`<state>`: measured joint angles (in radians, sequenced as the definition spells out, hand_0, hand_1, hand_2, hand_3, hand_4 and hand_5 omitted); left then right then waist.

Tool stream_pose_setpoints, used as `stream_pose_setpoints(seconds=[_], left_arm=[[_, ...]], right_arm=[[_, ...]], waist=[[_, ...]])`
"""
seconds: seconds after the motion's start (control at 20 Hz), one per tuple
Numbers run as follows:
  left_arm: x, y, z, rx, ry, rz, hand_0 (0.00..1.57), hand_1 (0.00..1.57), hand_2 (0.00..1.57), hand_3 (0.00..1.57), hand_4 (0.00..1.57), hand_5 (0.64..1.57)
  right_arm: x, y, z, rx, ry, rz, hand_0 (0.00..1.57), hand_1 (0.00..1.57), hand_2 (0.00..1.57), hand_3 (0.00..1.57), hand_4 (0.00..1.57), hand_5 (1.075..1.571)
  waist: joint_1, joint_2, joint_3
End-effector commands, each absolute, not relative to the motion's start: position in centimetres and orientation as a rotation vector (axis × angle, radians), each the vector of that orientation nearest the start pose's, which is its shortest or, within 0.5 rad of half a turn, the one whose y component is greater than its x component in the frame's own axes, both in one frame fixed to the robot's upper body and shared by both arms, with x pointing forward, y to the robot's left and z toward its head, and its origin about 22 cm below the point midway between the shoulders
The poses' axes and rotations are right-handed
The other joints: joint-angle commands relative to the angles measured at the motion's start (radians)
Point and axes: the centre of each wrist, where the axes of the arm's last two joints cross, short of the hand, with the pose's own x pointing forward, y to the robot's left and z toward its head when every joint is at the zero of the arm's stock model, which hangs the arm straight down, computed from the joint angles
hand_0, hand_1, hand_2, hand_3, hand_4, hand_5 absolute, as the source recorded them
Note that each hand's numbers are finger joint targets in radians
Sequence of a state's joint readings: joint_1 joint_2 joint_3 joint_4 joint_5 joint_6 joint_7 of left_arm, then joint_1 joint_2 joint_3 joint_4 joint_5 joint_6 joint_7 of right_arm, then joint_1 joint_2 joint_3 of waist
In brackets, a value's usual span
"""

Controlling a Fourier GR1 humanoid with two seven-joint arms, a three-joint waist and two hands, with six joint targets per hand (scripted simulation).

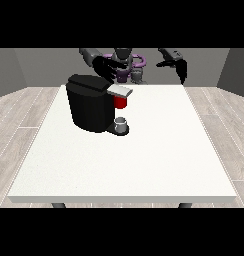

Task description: Insert the coffee pod into the coffee machine and close the lid

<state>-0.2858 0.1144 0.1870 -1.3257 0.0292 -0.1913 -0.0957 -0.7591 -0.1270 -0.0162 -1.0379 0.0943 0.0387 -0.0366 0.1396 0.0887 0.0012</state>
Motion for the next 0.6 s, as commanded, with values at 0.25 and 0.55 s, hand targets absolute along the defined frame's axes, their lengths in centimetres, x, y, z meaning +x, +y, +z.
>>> stream_pose_setpoints(seconds=[0.25, 0.55], left_arm=[[31.2, 27.0, 3.5, -0.092, -1.704, -0.144, 0.00, 0.00, 0.00, 0.00, 0.00, 1.571], [29.5, 26.3, -0.4, -0.057, -1.725, -0.117, 0.00, 0.00, 0.00, 0.00, 0.17, 1.571]], right_arm=[[40.6, -14.9, 10.9, 0.012, -1.803, 0.434, 0.00, 0.00, 0.00, 0.00, 0.12, 1.571], [38.2, -11.2, 9.7, 0.196, -1.850, 0.502, 0.00, 0.00, 0.00, 0.00, 0.26, 1.571]], waist=[[0.010, -0.021, -0.0011], [-0.048, -0.071, -0.0015]])
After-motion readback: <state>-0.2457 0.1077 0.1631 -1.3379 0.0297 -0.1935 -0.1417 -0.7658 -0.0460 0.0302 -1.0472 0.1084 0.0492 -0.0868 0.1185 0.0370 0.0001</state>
